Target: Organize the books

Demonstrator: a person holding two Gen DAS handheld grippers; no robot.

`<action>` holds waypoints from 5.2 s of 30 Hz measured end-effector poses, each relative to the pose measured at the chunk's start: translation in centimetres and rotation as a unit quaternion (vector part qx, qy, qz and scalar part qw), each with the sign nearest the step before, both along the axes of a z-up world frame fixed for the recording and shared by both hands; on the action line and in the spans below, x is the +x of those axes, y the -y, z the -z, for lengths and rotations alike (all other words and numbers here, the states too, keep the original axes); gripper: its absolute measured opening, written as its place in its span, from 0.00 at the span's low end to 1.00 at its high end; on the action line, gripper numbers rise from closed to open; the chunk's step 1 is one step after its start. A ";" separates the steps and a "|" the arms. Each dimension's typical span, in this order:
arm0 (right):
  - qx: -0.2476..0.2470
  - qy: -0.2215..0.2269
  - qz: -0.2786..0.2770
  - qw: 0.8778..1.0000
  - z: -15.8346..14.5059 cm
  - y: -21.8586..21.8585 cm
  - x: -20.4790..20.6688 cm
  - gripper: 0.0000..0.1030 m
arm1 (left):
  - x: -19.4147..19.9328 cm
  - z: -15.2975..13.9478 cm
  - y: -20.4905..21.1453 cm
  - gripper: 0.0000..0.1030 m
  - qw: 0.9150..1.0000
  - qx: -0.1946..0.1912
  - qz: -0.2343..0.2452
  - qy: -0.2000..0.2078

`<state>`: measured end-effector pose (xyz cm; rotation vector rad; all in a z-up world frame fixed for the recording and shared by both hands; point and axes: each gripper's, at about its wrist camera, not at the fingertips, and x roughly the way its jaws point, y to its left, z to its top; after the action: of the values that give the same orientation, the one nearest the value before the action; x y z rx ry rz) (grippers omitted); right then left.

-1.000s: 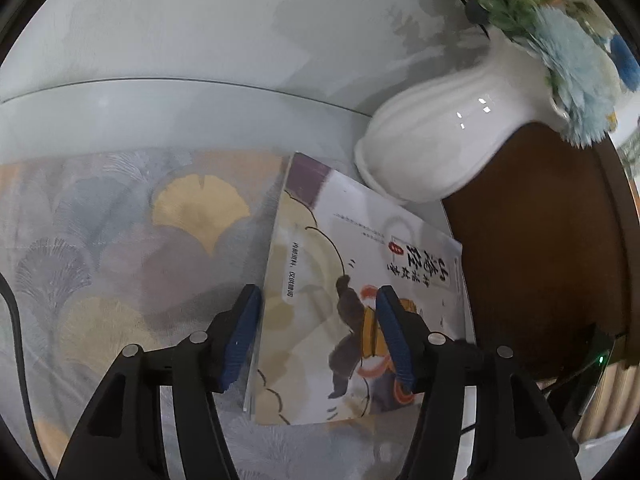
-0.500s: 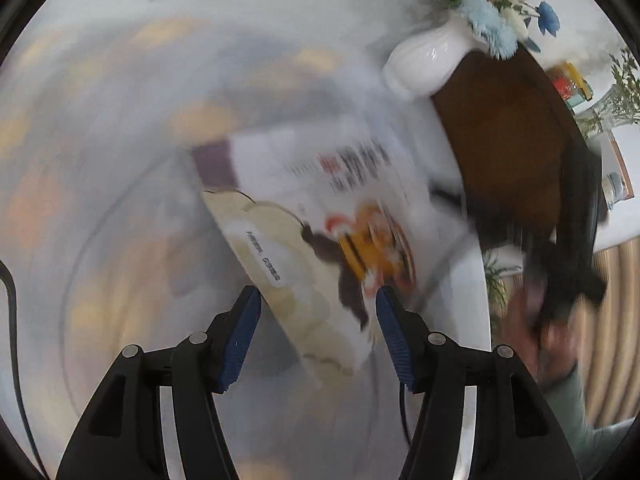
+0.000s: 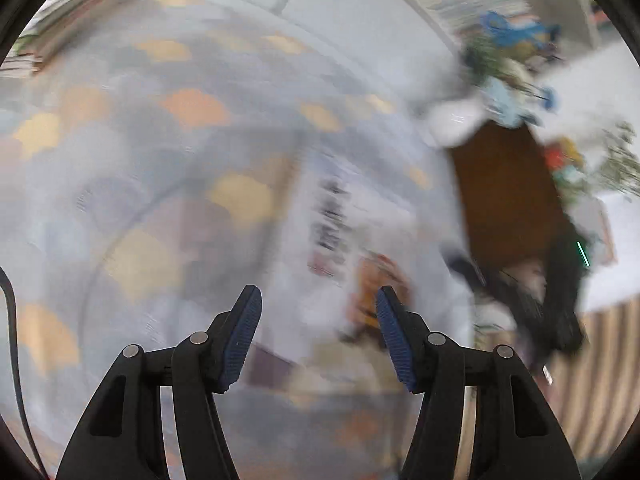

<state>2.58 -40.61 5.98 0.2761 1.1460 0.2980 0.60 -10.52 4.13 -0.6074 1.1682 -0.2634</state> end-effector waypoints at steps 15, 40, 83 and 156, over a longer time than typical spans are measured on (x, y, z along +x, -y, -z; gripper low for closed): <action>0.113 -0.119 0.016 0.986 5.5 -0.6 -8.2 0.42 | -3.4 6.4 -1.4 0.53 0.954 -0.286 -0.050 -0.072; 0.296 -0.188 0.108 0.930 8.3 4.9 -9.0 0.49 | -1.1 4.1 3.2 0.30 0.933 -0.342 -0.071 -0.087; -0.095 0.085 -0.045 0.991 -6.0 -14.4 -11.6 0.33 | -3.8 -6.3 -1.5 0.30 0.993 -0.033 0.101 0.052; 0.352 -0.198 0.080 0.911 9.2 -20.7 -3.2 0.49 | 0.8 2.8 -21.3 0.37 0.985 -0.165 -0.032 -0.034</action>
<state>-0.57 -19.87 -3.17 1.1052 1.3710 0.5219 1.40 10.79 1.36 -0.9489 1.1772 -0.3880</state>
